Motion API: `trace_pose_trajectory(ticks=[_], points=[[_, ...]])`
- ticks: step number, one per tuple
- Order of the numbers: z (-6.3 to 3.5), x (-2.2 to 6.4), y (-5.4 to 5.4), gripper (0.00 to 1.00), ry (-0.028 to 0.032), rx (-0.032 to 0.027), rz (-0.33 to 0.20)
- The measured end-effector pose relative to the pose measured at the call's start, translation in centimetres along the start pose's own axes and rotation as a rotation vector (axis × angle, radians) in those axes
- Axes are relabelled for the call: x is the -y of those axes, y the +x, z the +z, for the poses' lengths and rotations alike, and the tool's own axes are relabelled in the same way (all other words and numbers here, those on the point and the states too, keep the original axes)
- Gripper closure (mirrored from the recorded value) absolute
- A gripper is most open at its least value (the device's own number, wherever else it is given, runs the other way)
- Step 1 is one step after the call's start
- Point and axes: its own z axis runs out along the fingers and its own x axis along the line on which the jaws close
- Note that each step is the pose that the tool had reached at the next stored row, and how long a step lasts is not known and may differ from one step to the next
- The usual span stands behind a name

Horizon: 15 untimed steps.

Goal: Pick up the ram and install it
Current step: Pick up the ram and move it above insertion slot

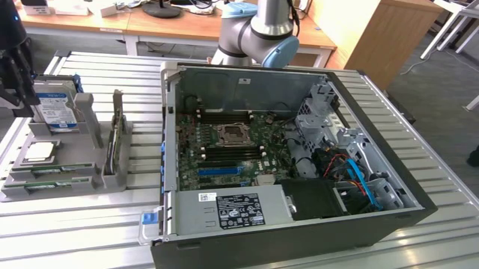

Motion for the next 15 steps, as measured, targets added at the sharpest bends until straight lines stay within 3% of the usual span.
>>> trace_pose_trajectory(ticks=[15], points=[[0.49,0.02,-0.01,0.64,0.0000,0.0000,0.000]])
